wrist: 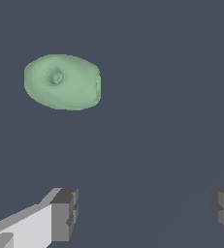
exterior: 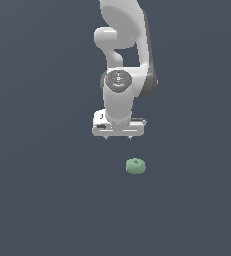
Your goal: Pick up the object and move it to a goal position.
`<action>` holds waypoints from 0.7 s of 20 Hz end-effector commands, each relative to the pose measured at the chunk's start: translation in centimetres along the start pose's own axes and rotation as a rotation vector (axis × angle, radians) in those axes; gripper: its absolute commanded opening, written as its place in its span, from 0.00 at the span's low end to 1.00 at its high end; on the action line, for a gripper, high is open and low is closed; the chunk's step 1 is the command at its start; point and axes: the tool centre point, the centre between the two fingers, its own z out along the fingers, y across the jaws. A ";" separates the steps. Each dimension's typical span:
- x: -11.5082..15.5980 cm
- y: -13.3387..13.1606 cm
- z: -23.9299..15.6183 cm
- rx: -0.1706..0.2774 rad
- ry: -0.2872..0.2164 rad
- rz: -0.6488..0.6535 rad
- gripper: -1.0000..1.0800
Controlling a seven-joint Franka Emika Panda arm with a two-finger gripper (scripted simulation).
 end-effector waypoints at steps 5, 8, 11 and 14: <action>0.1 -0.8 0.0 0.001 0.000 -0.024 0.96; 0.3 -2.2 0.0 0.003 0.001 -0.064 0.96; 0.3 -2.9 0.0 0.004 0.001 -0.083 0.96; 0.3 -2.8 0.0 0.004 0.001 -0.080 0.96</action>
